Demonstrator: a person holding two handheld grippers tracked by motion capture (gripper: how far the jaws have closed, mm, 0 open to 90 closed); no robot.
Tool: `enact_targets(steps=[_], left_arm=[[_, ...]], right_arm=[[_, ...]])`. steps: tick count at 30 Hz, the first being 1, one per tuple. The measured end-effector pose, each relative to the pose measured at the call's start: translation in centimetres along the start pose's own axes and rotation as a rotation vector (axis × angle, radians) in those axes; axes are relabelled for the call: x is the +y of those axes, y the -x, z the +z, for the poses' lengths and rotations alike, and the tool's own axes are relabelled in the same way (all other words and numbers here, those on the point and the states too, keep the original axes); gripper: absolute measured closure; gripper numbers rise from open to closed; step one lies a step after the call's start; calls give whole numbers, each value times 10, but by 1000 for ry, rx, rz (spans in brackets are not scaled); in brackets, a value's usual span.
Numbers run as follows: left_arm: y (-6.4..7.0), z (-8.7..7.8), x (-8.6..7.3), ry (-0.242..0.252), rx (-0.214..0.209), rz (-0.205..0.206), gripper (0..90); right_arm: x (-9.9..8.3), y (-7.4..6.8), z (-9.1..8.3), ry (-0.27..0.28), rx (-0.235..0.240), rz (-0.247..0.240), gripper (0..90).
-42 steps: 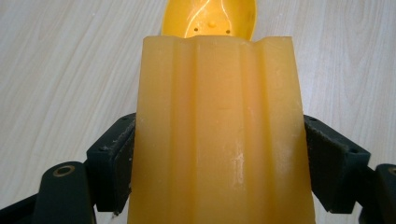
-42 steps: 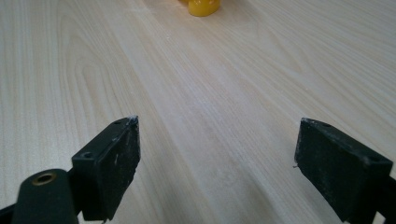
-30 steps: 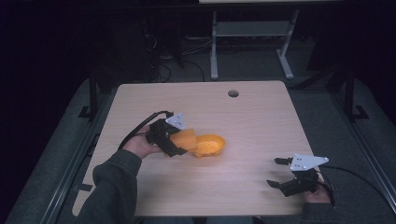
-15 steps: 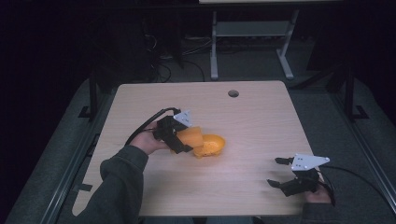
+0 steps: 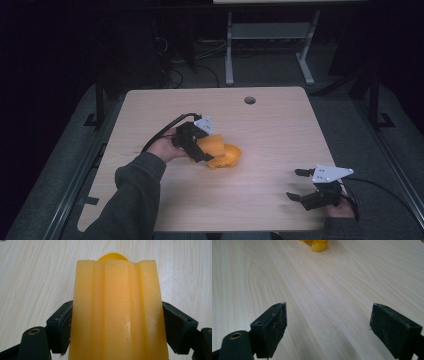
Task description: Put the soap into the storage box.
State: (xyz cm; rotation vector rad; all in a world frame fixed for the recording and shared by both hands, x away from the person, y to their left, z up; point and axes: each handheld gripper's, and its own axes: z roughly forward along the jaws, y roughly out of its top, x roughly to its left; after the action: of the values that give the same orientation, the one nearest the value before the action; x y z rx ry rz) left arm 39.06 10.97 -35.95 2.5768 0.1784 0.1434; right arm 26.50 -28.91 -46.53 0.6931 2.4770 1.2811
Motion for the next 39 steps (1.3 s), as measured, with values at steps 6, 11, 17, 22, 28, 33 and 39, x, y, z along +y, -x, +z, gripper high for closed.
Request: enact_targets(steps=[6, 11, 17, 22, 28, 33, 39], left_arm=[[-1, 5, 4, 17, -8, 6, 211], [-2, 9, 8, 18, -17, 12, 211], [-2, 14, 10, 19, -24, 7, 211], [-4, 20, 14, 17, -31, 12, 211], [-5, 28, 22, 11, -41, 29, 211], [-6, 32, 25, 16, -53, 36, 211], [-9, 39, 25, 14, -62, 35, 211]], right_arm=[[1, -1, -1, 7, -4, 2, 135], [1, 0, -1, 3, -1, 2, 135], [1, -1, -1, 4, -1, 1, 135], [1, 0, -2, 13, -5, 6, 135], [1, 0, -1, 8, -1, 4, 135], [1, 1, -1, 11, -3, 6, 135], [1, 0, -1, 9, -2, 6, 135]])
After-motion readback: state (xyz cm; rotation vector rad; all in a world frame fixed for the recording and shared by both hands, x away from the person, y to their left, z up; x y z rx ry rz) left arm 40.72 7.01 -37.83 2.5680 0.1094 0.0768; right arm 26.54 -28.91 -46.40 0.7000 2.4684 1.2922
